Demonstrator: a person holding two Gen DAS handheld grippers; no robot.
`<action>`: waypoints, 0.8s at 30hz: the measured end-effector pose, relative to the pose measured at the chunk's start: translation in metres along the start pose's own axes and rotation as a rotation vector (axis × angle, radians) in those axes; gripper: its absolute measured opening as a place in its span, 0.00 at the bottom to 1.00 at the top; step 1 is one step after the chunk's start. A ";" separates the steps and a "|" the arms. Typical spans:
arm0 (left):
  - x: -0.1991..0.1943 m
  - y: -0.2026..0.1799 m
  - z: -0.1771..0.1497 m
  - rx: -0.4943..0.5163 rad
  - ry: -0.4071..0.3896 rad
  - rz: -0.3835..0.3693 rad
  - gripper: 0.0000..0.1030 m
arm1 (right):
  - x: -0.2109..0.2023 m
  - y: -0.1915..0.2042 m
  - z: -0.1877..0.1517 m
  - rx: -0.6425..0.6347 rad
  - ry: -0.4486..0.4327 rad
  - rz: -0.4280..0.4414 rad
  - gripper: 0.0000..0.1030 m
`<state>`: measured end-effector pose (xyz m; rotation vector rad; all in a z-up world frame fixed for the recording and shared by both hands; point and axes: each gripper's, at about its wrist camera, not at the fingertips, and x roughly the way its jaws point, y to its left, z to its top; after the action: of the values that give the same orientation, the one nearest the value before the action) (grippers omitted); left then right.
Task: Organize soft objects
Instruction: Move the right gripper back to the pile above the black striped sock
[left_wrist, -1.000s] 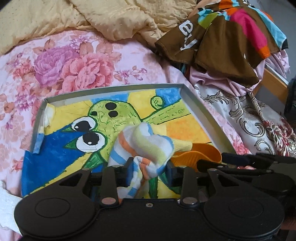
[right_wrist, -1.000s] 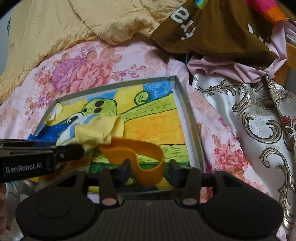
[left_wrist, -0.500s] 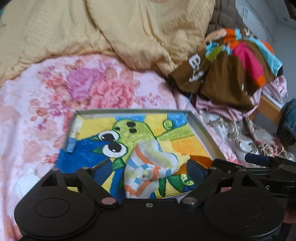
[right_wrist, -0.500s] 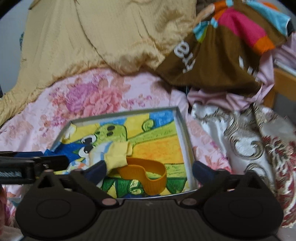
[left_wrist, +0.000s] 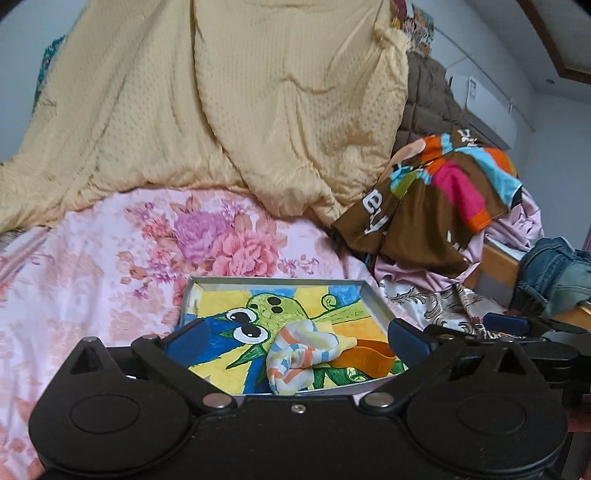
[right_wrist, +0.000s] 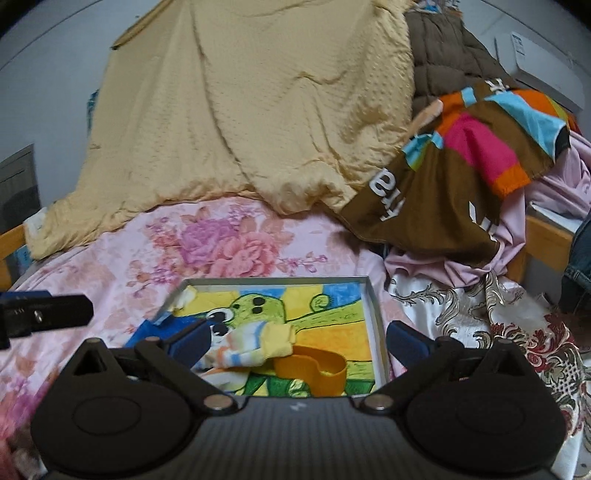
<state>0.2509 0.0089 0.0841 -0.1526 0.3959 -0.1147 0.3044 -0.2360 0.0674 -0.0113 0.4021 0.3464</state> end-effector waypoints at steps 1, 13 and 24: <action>-0.009 -0.001 -0.001 0.009 -0.008 0.003 0.99 | -0.006 0.002 -0.003 -0.001 -0.001 0.010 1.00; -0.083 0.016 -0.032 0.022 0.042 0.007 0.99 | -0.078 0.050 -0.031 -0.156 -0.071 0.035 1.00; -0.110 0.042 -0.065 0.014 0.176 0.034 0.99 | -0.110 0.071 -0.060 -0.263 -0.005 0.083 1.00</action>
<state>0.1283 0.0574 0.0591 -0.1221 0.5731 -0.0980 0.1631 -0.2103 0.0582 -0.2512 0.3499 0.4793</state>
